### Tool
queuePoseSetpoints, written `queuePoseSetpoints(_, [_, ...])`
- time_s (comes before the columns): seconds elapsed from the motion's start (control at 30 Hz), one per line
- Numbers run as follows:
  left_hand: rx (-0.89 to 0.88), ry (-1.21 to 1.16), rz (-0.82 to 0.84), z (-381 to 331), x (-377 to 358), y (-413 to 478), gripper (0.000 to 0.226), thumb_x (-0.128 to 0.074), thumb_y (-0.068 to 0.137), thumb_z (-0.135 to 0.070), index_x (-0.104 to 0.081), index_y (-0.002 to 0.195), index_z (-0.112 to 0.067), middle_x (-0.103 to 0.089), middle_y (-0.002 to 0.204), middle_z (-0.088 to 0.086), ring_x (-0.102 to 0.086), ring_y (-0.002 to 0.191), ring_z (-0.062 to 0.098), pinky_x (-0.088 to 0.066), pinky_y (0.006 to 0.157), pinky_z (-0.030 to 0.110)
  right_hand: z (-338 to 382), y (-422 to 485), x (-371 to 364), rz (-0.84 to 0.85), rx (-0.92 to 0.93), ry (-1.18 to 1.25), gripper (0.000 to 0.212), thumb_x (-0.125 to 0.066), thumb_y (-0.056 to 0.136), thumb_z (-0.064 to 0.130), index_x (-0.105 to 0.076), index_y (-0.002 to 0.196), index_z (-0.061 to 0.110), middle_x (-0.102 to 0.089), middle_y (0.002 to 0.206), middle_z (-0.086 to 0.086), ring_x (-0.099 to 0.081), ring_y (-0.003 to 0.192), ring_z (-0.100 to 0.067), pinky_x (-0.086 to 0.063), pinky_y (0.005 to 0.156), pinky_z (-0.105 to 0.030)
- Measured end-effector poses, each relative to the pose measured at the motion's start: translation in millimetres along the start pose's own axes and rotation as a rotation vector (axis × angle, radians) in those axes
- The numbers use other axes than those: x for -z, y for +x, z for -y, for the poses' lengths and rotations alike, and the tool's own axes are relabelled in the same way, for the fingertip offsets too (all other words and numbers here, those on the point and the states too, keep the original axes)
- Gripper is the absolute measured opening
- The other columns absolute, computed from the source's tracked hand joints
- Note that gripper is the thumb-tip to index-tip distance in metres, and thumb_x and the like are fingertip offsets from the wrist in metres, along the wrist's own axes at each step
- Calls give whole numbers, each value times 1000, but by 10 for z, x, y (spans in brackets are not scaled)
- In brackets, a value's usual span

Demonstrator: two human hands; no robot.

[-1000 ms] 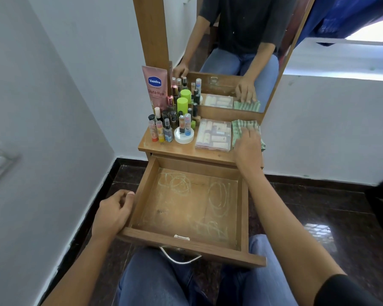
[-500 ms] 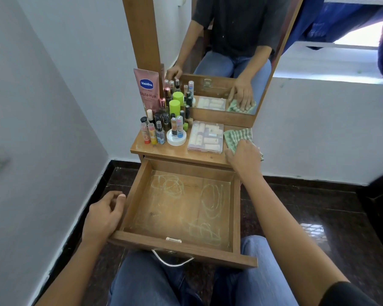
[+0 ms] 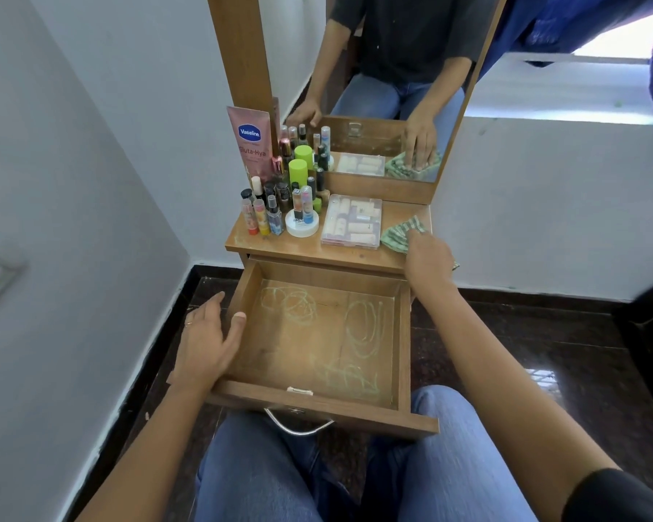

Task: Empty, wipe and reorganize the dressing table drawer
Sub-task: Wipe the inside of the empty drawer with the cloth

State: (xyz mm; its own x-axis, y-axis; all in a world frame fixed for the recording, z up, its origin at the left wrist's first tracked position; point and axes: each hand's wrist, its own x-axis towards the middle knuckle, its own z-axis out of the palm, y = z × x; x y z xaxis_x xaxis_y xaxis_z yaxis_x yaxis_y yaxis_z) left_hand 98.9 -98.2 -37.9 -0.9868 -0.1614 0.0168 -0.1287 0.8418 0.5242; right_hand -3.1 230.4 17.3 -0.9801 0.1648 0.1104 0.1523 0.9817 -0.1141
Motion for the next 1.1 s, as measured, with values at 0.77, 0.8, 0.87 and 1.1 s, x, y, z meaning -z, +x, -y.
queuePoseSetpoints(0.77, [79,-89,18,84,-102,-30,52,-48,98,-46,-47,139,-14,-59,128,11,-49,125,29,-48,94,48,611,-883,-657,446,-5,-107,57,-42,97,0,-18,149,-2,-28,152,-22,-28,139,-40,-45,101,-41])
queuePoseSetpoints(0.8, [79,-91,17,90,-108,-28,52,-48,98,-45,-47,139,-14,-59,129,11,-48,126,29,-48,94,48,605,-878,-703,500,-7,-103,56,-42,96,-1,-20,148,-3,-28,152,-23,-30,138,-40,-46,99,-41])
queuePoseSetpoints(0.87, [85,-88,15,90,-114,-24,51,-48,98,-45,-47,139,-14,-59,129,11,-47,127,29,-46,93,47,602,-855,-790,579,-27,-42,61,-40,96,-1,-12,149,-6,-17,155,-27,-23,141,-42,-37,107,-44])
queuePoseSetpoints(1.1, [66,-97,-4,113,-126,3,51,-49,98,-46,-49,138,-14,-61,127,10,-52,123,28,-46,91,44,652,-858,-880,672,-189,264,83,-44,96,20,17,146,-6,19,154,-28,16,144,-40,7,117,-45])
